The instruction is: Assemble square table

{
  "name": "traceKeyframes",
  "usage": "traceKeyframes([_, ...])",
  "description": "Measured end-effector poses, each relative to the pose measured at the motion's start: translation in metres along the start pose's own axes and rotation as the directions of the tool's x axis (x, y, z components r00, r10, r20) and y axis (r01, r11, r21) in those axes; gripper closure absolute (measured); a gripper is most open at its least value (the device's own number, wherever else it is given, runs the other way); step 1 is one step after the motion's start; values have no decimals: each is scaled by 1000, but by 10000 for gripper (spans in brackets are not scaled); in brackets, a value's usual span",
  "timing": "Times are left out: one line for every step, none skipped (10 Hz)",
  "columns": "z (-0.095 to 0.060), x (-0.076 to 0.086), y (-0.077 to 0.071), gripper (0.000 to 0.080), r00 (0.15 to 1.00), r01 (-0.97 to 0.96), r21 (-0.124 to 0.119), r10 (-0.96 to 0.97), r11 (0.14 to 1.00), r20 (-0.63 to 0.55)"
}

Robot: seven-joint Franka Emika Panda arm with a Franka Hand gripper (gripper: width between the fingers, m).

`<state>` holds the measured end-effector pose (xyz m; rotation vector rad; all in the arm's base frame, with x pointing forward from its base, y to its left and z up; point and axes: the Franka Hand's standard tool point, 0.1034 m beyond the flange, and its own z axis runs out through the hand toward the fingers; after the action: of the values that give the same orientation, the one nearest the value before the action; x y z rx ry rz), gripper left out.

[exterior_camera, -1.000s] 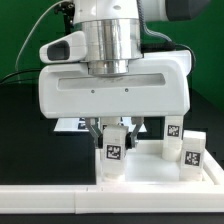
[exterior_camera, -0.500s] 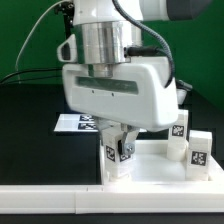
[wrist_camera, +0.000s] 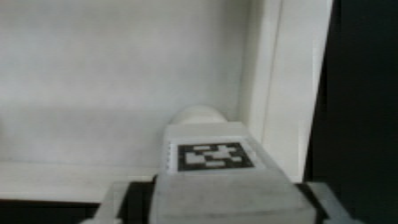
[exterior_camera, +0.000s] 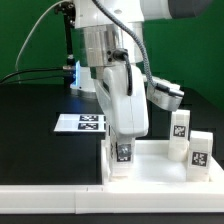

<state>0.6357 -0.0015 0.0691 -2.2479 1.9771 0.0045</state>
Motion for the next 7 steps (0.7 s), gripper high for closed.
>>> traceKeyframes([0,0,0,384,997,74,1,-74,997,-7])
traceKeyframes([-4,0,-2,239,961,276,16,-276,961,-27])
traceKeyframes([-6,-3,-1,177,890,454,22,-453,891,-40])
traceKeyframes([-6,-5,0,158,789,615,16,-614,789,-39])
traceKeyframes([-5,-3,0,158,741,671,11,-671,741,-41])
traceKeyframes([-5,-2,1,151,692,721,3,-720,693,-43])
traceKeyframes([-7,1,-1,151,581,813,-12,-812,582,-55])
